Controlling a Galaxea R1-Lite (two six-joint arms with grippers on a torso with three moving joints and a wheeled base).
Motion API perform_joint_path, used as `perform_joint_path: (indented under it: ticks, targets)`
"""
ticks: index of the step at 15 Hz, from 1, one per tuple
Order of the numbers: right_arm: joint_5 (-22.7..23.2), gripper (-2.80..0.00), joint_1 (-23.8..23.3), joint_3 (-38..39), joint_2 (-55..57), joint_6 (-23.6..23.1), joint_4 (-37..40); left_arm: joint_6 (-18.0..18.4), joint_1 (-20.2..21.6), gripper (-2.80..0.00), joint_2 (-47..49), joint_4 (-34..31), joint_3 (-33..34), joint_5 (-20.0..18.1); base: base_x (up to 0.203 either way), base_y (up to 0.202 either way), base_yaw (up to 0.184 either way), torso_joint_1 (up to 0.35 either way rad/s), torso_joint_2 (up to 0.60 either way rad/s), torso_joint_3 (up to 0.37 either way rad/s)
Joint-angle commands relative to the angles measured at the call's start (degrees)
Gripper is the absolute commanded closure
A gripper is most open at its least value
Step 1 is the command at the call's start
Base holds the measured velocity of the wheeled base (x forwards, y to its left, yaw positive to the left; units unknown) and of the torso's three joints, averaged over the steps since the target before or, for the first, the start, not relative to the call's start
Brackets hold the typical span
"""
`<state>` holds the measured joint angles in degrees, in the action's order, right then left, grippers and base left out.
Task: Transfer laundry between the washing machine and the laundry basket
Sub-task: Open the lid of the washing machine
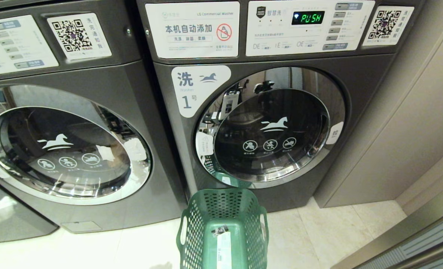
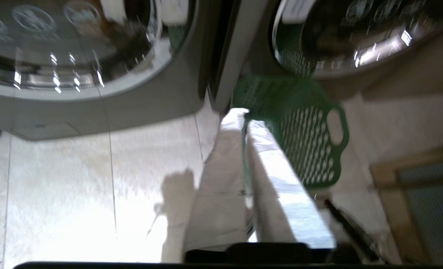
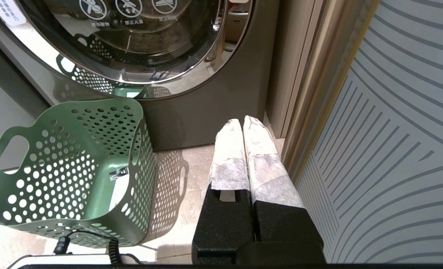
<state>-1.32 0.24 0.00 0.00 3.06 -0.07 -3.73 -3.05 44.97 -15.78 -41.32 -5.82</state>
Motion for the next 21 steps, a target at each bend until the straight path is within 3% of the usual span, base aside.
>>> perform_joint_path:
  ticks: [1,5,10,13,16,19,21]
  targets:
    - [0.0,0.0,0.02,0.0,0.07,0.02,-0.01,-0.46,-0.09,-2.8,11.51,4.71,4.9,-0.52,0.0,0.0,0.0,0.0,0.0,0.0]
    - [0.0,0.0,0.02,0.0,0.06,0.02,-0.01,-1.42,0.07,-2.8,29.73,24.95,8.16,-5.23,0.0,0.0,0.0,0.0,0.0,0.0]
    - [0.0,0.0,0.02,0.0,0.0,0.02,-0.01,-1.45,3.43,-2.8,53.62,40.35,-4.11,-14.93,0.0,0.0,0.0,0.0,0.0,0.0]
    - [0.0,0.0,0.02,0.0,0.03,0.02,-0.01,4.43,6.01,-2.8,62.17,53.83,-7.99,-18.26,0.0,0.0,0.0,0.0,0.0,0.0]
    - [0.0,0.0,0.02,0.0,0.01,0.02,-0.01,12.21,12.69,-2.8,64.37,63.19,-1.86,-24.77,0.0,0.0,0.0,0.0,0.0,0.0]
    - [0.0,0.0,0.02,0.0,0.07,0.02,-0.01,13.81,18.7,-2.8,64.57,65.71,0.65,-27.95,0.0,0.0,0.0,0.0,0.0,0.0]
    - [0.0,0.0,0.02,0.0,0.09,0.02,-0.01,13.92,19.79,-2.8,66.05,67.25,0.71,-31.61,0.0,0.0,0.0,0.0,0.0,0.0]
